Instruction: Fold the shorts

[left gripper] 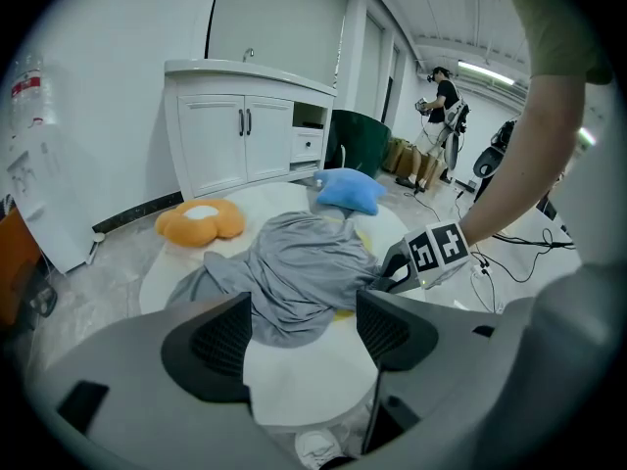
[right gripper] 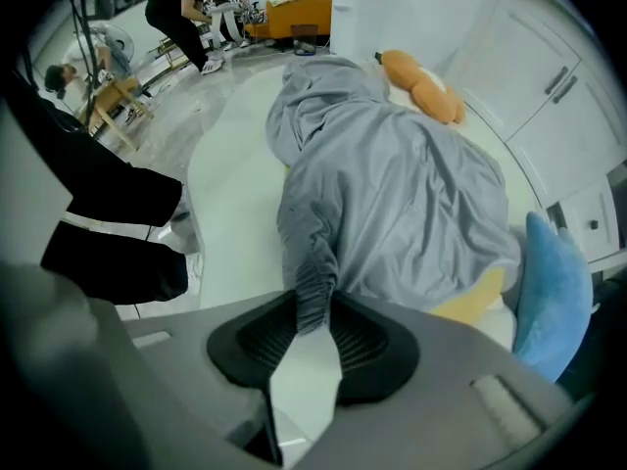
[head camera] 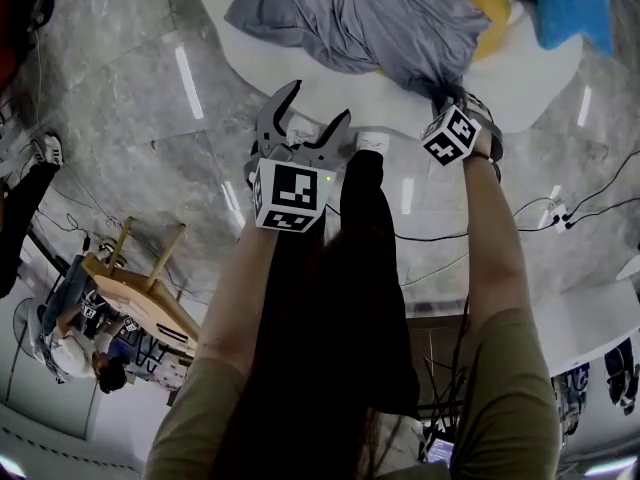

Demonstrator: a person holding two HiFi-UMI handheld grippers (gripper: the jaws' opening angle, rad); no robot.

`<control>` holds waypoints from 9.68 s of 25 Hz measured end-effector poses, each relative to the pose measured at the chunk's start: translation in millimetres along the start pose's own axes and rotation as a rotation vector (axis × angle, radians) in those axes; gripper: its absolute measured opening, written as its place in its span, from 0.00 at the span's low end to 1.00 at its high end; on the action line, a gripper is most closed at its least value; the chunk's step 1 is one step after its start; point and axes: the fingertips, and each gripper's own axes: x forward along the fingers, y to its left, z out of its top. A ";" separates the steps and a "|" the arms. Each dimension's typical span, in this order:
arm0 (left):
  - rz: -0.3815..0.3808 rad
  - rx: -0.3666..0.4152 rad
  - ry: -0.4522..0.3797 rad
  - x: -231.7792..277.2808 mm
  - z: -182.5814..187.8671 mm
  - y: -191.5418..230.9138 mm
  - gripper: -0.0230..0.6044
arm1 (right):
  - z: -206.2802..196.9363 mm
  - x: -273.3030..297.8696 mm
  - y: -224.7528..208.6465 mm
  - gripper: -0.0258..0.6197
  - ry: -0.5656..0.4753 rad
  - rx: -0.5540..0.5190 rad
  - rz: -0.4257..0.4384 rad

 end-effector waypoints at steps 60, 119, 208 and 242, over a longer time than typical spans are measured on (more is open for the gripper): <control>-0.252 -0.041 -0.166 -51.8 112.7 -57.3 0.55 | 210.1 -504.1 -47.0 0.08 -0.915 0.306 0.530; -0.190 0.197 -0.058 39.9 175.7 -84.7 0.47 | 137.1 -465.1 -136.4 0.08 -0.804 0.385 0.217; -0.193 -0.057 0.583 52.0 -168.6 -39.9 0.57 | -89.6 -70.5 47.8 0.61 -0.142 0.639 0.169; 0.167 -0.771 0.439 51.3 -158.1 -35.9 0.59 | 251.1 -45.9 -203.8 0.61 -0.381 0.734 0.257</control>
